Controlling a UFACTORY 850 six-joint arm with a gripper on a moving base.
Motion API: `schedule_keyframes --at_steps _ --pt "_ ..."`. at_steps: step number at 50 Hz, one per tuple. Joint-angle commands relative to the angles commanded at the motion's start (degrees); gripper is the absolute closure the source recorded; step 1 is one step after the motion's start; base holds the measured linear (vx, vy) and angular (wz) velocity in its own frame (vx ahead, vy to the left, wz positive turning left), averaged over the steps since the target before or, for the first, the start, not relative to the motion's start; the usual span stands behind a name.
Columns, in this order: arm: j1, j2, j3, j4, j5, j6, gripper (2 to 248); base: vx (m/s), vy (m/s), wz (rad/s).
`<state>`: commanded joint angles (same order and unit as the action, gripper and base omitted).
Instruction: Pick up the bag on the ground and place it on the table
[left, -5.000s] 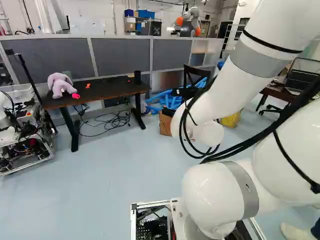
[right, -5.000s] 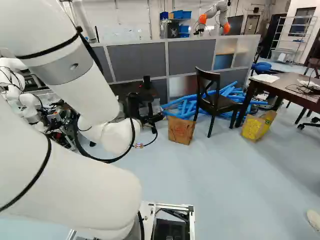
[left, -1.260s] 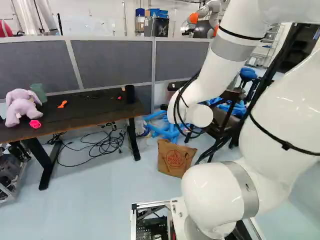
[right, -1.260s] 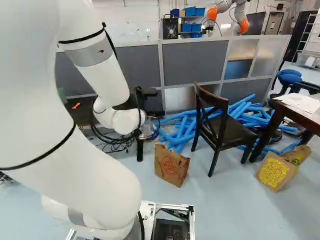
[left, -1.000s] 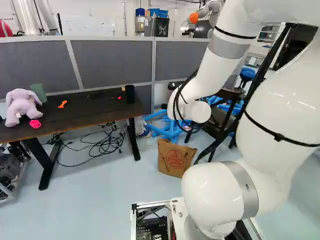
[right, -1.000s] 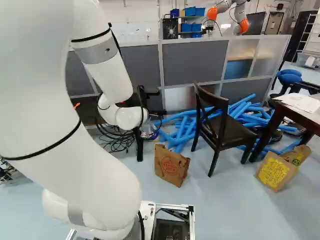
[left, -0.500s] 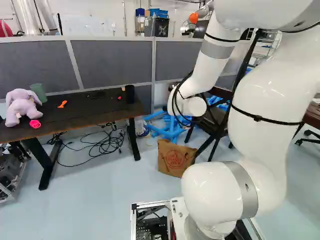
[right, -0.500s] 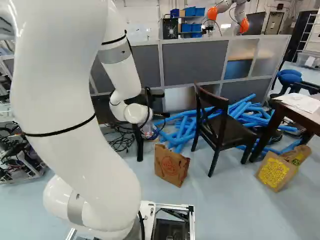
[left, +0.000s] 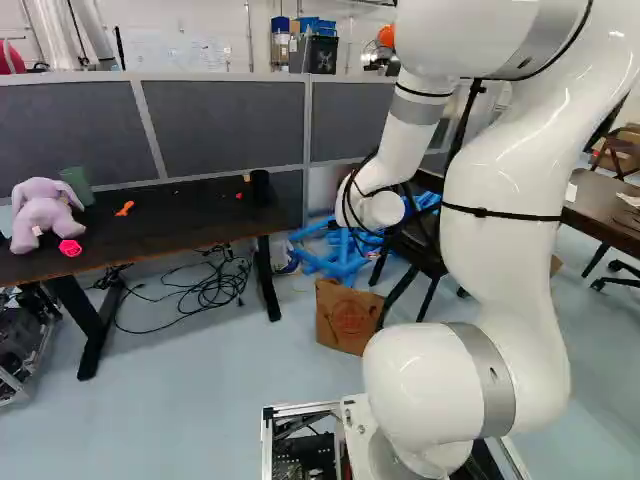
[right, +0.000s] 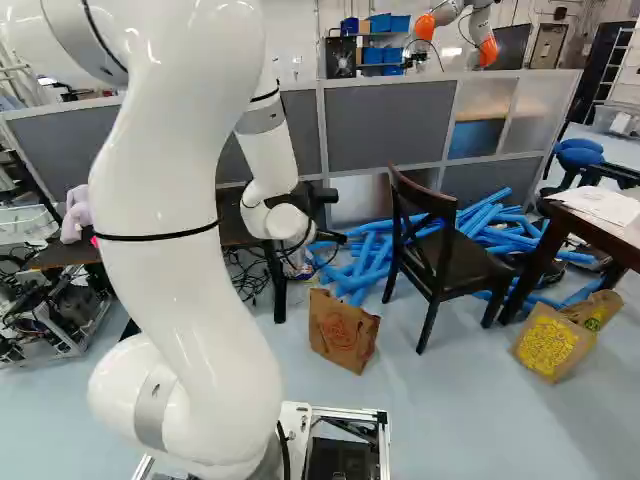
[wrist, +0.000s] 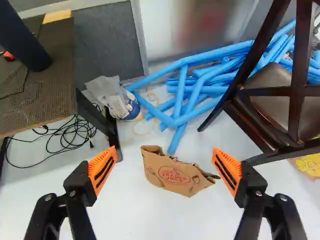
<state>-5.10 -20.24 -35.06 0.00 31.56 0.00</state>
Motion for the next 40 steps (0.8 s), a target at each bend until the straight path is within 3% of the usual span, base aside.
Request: schedule_keyframes --at_steps 40 --pt "-1.28 -15.6 -14.3 -2.01 -10.74 0.0 3 0.0 0.0 0.0"
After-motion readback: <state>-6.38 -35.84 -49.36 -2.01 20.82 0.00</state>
